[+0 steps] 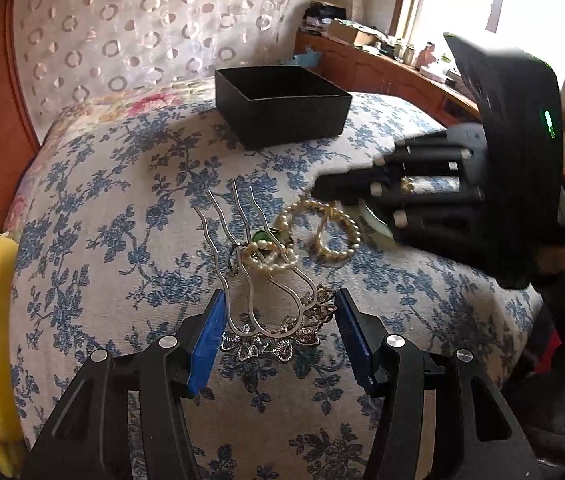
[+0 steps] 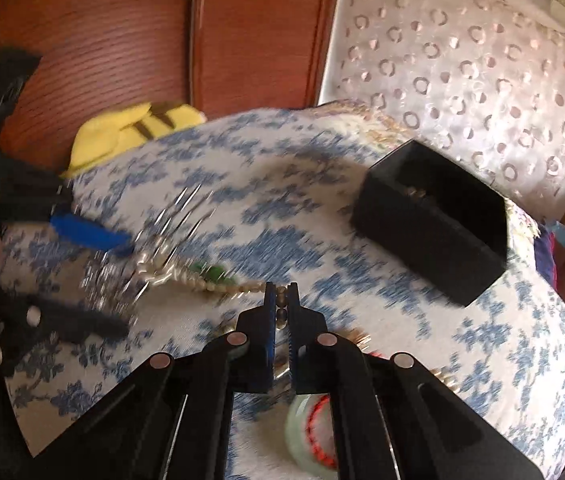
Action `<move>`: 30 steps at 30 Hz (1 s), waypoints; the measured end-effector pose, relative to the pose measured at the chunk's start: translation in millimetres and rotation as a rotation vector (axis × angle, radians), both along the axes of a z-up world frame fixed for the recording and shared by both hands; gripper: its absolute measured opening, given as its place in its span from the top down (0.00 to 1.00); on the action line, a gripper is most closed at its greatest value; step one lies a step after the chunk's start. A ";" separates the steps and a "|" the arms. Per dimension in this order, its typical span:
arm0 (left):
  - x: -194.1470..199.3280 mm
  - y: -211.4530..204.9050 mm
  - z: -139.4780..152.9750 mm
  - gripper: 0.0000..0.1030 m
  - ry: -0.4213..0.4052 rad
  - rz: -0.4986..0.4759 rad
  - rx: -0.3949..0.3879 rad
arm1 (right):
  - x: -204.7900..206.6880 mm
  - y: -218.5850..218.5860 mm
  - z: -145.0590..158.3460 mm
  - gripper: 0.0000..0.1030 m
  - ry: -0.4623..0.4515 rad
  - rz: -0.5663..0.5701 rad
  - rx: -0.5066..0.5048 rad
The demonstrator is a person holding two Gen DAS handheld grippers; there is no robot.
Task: Organize jewelry
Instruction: 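Lift the pearl necklace with the right tool and carry it over the black box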
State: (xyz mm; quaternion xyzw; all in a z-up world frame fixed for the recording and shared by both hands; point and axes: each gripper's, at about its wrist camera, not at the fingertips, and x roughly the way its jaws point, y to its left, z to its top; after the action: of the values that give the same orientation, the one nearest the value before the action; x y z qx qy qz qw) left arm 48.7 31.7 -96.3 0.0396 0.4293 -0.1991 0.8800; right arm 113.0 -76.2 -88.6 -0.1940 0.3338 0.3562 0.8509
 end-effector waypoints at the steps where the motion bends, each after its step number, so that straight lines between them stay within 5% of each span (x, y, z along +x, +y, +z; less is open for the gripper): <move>1: -0.9 -0.9 0.6 0.49 -0.001 -0.005 0.000 | 1.9 -1.5 3.4 0.94 -0.008 -0.008 0.007; 14: -6.0 -26.5 7.1 0.49 -0.019 -0.107 0.008 | 19.2 -7.7 41.3 0.95 -0.082 -0.046 0.087; 24: -2.6 -26.5 4.7 0.50 -0.027 -0.102 -0.005 | 37.0 -6.0 31.0 0.94 -0.022 -0.083 0.112; 30: -0.8 -18.1 6.4 0.50 -0.078 -0.041 0.019 | 35.0 -11.4 12.1 0.94 0.037 -0.091 0.027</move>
State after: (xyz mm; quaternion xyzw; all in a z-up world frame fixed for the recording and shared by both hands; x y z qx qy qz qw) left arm 47.9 13.7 -89.9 0.0644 0.3956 -0.2112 0.8915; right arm 148.0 -87.6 -76.4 -0.1604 0.3533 0.3250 0.8624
